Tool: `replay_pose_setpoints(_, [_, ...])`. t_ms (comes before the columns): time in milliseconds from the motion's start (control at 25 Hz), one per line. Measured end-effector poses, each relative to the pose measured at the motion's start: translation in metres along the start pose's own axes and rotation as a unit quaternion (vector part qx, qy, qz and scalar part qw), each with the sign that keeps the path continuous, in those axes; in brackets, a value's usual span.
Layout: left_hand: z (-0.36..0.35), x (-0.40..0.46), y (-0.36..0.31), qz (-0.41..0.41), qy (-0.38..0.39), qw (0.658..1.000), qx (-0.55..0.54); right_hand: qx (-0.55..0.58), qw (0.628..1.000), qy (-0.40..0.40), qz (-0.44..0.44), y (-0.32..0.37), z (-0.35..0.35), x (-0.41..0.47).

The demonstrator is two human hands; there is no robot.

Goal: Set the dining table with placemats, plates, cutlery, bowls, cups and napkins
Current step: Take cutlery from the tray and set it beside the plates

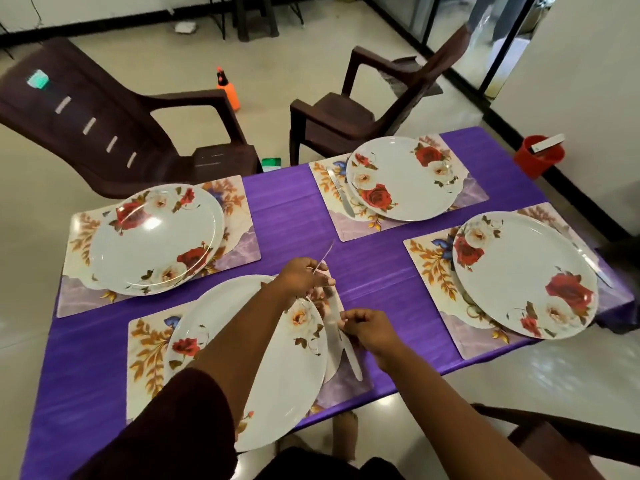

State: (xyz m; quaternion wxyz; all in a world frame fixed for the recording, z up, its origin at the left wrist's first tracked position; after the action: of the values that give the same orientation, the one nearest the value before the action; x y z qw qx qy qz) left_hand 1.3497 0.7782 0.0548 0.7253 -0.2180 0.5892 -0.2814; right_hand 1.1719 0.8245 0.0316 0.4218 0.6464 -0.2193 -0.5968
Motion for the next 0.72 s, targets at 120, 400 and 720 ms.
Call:
replay_pose_setpoints(120, [-0.002,0.011,-0.005,-0.033,0.007,0.996,0.086,0.007,1.0,-0.003,-0.005,-0.007,0.002,0.002])
replay_pose_setpoints(400, [-0.007,0.03,0.019,-0.04,-0.076,0.981,0.176,-0.047,0.998,-0.034,0.01,-0.032,0.005,0.011])
replay_pose_setpoints(720, [-0.022,0.034,0.026,-0.057,-0.114,0.925,0.358,-0.189,0.977,-0.046,0.082,-0.038,-0.013,0.015])
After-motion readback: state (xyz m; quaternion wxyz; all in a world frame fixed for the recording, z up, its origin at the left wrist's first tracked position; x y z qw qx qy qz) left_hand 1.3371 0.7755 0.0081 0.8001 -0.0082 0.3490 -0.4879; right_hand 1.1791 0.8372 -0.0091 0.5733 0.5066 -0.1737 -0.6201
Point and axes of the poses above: each hand's wrist, its own x-axis towards the middle knuckle, its own z-axis out of the back of the hand, y = z × x, the point moved 2 cm from there along x, towards the middle knuckle, and after that the axes turned 9 degrees about z, right-handed, at the moved point
